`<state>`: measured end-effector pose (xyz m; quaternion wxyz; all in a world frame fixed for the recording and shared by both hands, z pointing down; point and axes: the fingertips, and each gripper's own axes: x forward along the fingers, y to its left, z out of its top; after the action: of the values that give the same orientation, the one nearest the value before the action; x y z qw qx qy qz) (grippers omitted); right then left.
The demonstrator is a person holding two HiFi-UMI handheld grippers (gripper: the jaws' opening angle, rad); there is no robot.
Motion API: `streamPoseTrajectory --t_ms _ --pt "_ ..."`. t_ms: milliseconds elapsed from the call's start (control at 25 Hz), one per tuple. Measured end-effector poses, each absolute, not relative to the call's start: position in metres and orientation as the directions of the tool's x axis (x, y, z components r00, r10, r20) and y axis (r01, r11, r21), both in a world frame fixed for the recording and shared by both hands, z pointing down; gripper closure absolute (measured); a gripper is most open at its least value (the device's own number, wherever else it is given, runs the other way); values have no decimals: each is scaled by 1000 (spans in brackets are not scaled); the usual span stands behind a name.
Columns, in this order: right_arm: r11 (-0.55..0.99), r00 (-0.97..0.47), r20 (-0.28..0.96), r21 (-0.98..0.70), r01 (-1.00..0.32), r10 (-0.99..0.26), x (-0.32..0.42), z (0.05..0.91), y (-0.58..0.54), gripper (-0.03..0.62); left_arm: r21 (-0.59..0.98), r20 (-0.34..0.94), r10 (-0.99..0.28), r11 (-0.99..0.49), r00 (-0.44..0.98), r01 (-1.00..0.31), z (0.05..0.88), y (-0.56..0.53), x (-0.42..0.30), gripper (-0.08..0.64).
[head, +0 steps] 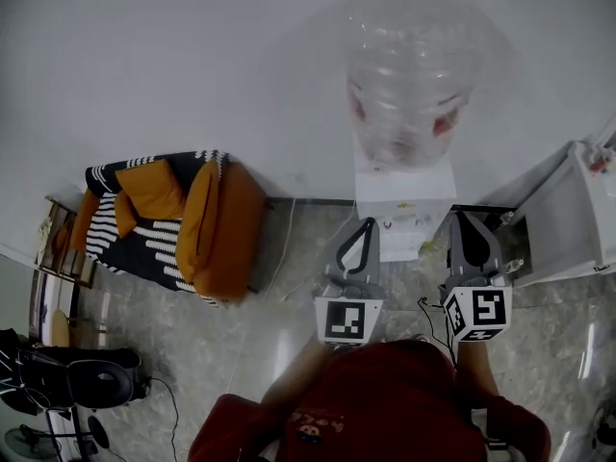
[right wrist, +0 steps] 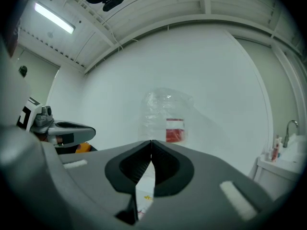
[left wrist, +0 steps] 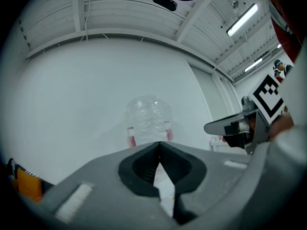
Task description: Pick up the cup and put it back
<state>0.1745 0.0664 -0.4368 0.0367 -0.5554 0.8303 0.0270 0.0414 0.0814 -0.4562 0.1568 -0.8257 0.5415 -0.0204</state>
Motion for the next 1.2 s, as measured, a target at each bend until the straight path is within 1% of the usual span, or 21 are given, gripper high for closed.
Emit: streamPoseTrajectory --t_ms 560,720,920,1040,1200 --pt "392 -392 -58 5 -920 -918 166 -430 58 591 -238 -116 -914 -355 389 -904 -443 77 33 560" --pt "406 -407 -48 25 -914 -912 166 -428 56 591 -186 -115 -923 -342 366 -921 -441 78 32 560" --pt "406 -407 -43 36 -913 -912 165 -425 58 591 -198 -110 -919 -353 378 -915 -438 79 31 560" --pt "404 -406 -37 49 -914 -913 165 -426 58 591 -163 -94 -923 -356 374 -920 -436 77 31 560" --pt "392 -395 -45 61 -918 -918 172 -427 54 591 -184 -113 -912 -370 394 -910 -440 70 38 560"
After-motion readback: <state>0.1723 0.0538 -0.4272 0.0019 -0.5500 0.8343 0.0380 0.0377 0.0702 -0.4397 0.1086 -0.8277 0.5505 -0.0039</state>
